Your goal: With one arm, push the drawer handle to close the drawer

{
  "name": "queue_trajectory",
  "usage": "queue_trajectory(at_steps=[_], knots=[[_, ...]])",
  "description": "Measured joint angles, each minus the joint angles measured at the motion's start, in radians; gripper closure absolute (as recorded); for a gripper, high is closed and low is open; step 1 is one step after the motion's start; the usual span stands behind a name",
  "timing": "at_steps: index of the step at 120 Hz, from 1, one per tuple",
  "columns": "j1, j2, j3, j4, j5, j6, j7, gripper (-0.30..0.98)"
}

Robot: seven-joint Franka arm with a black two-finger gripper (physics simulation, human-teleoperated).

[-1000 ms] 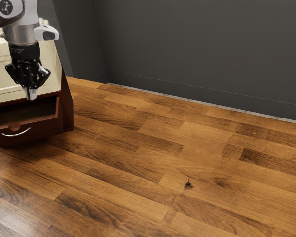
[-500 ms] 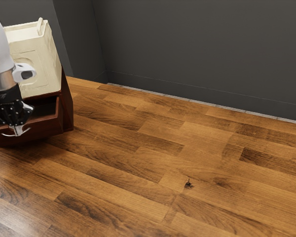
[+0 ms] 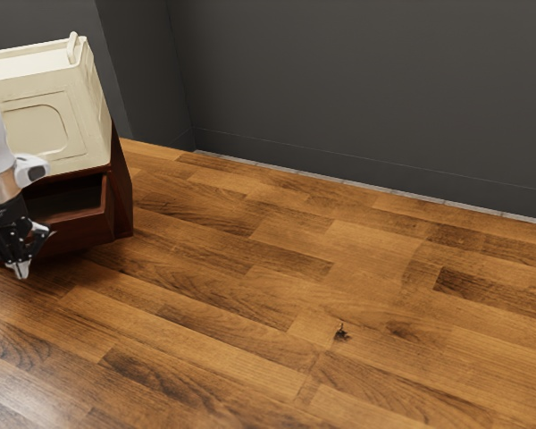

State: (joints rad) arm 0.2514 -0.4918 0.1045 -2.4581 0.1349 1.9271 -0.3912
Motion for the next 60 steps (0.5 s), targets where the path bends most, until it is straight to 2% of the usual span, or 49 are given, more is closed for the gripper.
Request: queue_trajectory(at_steps=[60], knots=[[0.087, 0.136, 0.001, 0.019, 0.018, 0.223, -0.049, 0.79]])
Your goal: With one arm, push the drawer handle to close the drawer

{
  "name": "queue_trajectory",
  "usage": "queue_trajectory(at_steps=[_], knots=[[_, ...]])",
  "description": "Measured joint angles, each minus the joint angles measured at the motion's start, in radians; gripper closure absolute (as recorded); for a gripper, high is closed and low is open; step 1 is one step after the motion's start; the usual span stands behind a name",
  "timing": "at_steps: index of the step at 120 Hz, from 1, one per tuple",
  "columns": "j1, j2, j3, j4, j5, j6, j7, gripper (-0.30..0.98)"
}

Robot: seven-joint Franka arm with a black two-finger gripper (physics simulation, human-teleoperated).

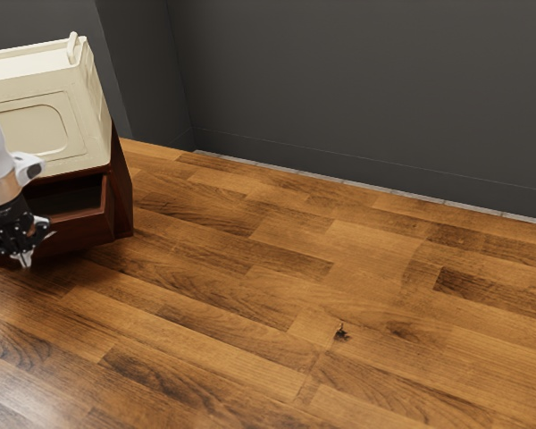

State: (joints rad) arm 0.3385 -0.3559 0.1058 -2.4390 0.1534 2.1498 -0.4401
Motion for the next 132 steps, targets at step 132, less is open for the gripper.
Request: queue_trajectory(at_steps=[132], knots=[[0.092, 0.295, 0.003, 0.163, 0.034, 0.309, -0.019, 0.78]])
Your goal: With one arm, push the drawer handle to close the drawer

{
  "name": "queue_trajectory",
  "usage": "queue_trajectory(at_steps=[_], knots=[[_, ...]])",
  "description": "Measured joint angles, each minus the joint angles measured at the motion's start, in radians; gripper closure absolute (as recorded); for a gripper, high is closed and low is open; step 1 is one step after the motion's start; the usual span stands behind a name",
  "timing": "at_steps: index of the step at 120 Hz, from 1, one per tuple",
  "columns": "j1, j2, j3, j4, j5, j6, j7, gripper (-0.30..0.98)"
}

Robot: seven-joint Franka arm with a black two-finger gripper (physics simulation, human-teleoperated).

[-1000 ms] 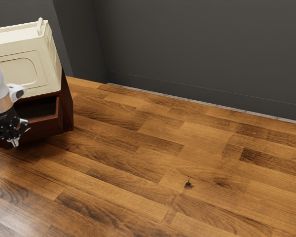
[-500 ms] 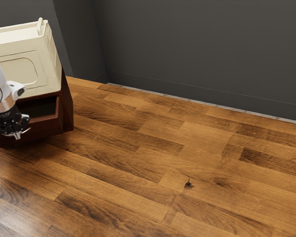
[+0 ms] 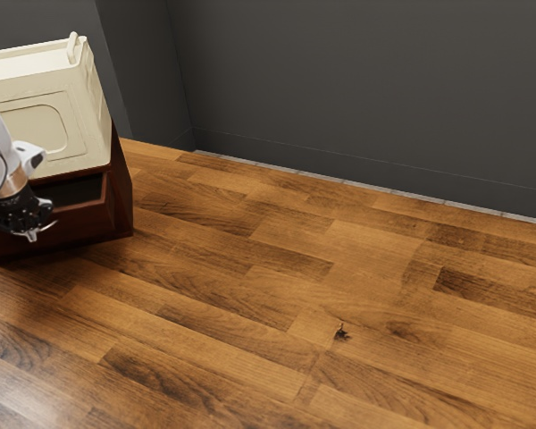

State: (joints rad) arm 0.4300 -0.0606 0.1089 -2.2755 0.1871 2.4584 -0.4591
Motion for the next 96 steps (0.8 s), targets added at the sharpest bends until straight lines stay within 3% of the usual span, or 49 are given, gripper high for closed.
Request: queue_trajectory(at_steps=[96], knots=[[0.015, 0.211, 0.006, 0.218, -0.005, 0.077, 0.009, 0.78]])
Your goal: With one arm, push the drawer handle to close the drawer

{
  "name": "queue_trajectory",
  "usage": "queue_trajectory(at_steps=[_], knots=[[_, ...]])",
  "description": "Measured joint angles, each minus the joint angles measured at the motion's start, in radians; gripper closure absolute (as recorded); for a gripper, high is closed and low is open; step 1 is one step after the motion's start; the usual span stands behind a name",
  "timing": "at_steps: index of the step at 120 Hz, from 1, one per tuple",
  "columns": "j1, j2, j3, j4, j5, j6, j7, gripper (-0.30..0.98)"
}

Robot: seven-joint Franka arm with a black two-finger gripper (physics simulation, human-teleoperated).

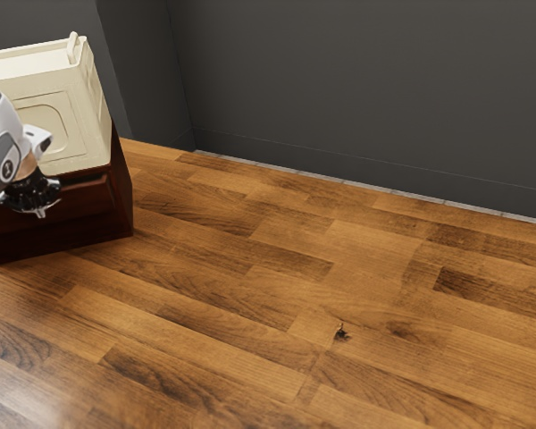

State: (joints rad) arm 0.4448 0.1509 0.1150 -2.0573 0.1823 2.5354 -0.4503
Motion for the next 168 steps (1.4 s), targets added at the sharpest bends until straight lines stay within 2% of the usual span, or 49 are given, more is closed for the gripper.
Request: queue_trajectory(at_steps=[88, 105, 128, 150, 168], knots=[[0.009, 0.069, -0.002, 0.067, -0.006, 0.057, 0.023, 0.79], [-0.022, -0.045, -0.002, -0.096, -0.008, 0.055, 0.025, 0.79], [-0.154, -0.276, -0.003, -0.258, -0.009, -0.032, 0.023, 0.78], [-0.27, -0.432, -0.031, -0.274, -0.009, -0.209, 0.025, 0.38], [-0.28, -0.508, -0.117, -0.215, -0.023, -0.375, 0.027, 0.19]])
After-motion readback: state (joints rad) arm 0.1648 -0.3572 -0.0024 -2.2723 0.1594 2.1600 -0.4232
